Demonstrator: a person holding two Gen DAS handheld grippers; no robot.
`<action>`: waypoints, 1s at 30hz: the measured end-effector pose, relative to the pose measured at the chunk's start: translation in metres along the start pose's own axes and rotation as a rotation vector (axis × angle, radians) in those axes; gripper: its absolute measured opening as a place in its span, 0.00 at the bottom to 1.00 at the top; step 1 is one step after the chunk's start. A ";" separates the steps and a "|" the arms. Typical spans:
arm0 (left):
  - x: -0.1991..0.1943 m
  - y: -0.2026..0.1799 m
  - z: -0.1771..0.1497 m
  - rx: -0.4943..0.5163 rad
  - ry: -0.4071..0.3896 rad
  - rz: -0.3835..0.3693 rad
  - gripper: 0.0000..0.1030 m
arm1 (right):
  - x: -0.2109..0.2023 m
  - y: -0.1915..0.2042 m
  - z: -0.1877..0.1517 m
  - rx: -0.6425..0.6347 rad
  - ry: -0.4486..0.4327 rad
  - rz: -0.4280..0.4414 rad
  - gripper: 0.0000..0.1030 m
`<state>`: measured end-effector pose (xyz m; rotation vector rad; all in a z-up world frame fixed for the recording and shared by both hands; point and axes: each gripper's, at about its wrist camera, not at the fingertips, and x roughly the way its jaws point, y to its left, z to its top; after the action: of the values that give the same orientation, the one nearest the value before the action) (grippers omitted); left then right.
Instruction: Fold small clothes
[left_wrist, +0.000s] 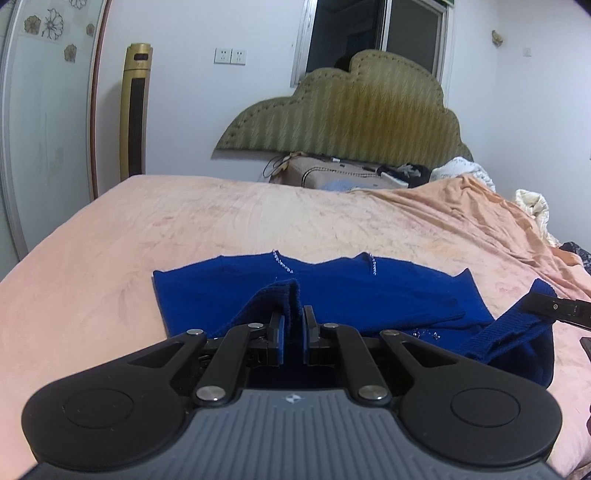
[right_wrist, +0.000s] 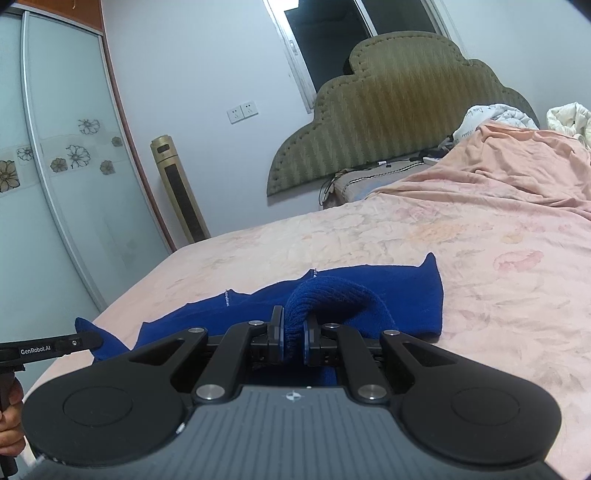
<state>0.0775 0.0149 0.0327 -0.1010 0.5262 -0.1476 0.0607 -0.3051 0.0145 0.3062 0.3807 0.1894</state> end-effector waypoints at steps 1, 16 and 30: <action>0.001 -0.001 0.000 0.005 0.005 0.004 0.08 | 0.002 0.001 0.000 -0.006 0.001 -0.005 0.12; 0.011 -0.006 0.007 0.017 0.023 0.029 0.08 | 0.009 -0.003 -0.001 0.027 -0.005 -0.038 0.12; 0.034 -0.007 0.030 0.046 -0.005 0.064 0.08 | 0.037 -0.006 0.022 0.044 -0.042 -0.058 0.12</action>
<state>0.1213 0.0042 0.0425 -0.0391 0.5203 -0.0968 0.1043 -0.3075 0.0196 0.3414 0.3523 0.1175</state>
